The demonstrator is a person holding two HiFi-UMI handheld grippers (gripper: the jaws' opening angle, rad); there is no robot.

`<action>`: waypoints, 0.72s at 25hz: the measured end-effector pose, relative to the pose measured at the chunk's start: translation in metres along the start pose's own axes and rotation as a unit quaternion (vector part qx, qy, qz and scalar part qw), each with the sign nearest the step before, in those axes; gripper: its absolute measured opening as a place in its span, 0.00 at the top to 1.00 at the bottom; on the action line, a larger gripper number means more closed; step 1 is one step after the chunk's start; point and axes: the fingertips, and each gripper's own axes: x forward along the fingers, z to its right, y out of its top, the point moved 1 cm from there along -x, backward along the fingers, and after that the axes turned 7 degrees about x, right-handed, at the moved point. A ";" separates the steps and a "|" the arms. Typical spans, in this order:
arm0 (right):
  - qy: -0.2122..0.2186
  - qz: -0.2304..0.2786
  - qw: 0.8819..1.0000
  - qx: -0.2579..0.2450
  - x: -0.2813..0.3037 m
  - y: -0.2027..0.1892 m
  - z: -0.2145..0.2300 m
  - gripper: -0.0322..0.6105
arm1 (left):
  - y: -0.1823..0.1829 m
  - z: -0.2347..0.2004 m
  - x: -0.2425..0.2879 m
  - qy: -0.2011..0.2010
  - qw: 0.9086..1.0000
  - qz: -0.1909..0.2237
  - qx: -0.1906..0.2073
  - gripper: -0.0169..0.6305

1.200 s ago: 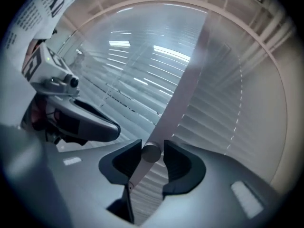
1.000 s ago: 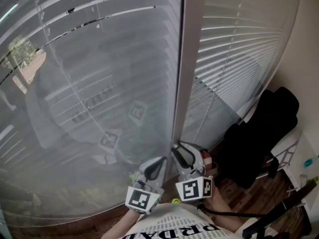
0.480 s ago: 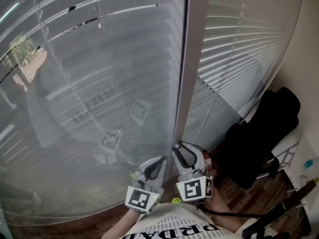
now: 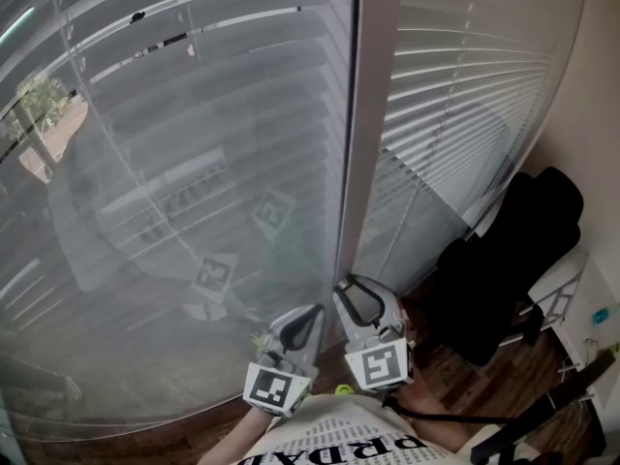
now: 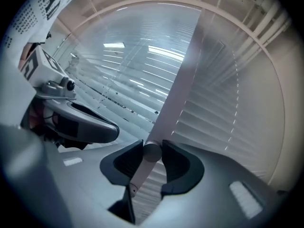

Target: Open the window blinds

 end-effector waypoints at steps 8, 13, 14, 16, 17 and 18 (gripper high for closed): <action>0.003 0.019 0.997 0.076 0.001 0.000 0.003 0.74 | 0.000 0.000 0.001 0.000 1.000 0.001 0.000 0.96; 0.006 0.028 0.990 0.140 0.001 -0.003 0.006 0.74 | 0.000 0.001 0.002 -0.002 1.000 0.001 0.001 0.96; 0.007 0.029 0.988 0.152 0.001 -0.003 0.006 0.74 | 0.000 0.002 0.002 -0.002 1.000 0.001 0.001 0.96; 0.007 0.033 0.983 0.183 0.001 -0.004 0.008 0.74 | 0.000 0.002 0.002 -0.002 1.000 0.001 0.001 0.96; 0.007 0.034 0.981 0.193 0.001 -0.004 0.008 0.74 | 0.000 0.002 0.002 -0.002 1.000 0.000 0.000 0.96; 0.006 0.035 0.979 0.199 0.001 -0.005 0.009 0.74 | 0.000 0.002 0.002 -0.002 1.000 0.000 0.000 0.96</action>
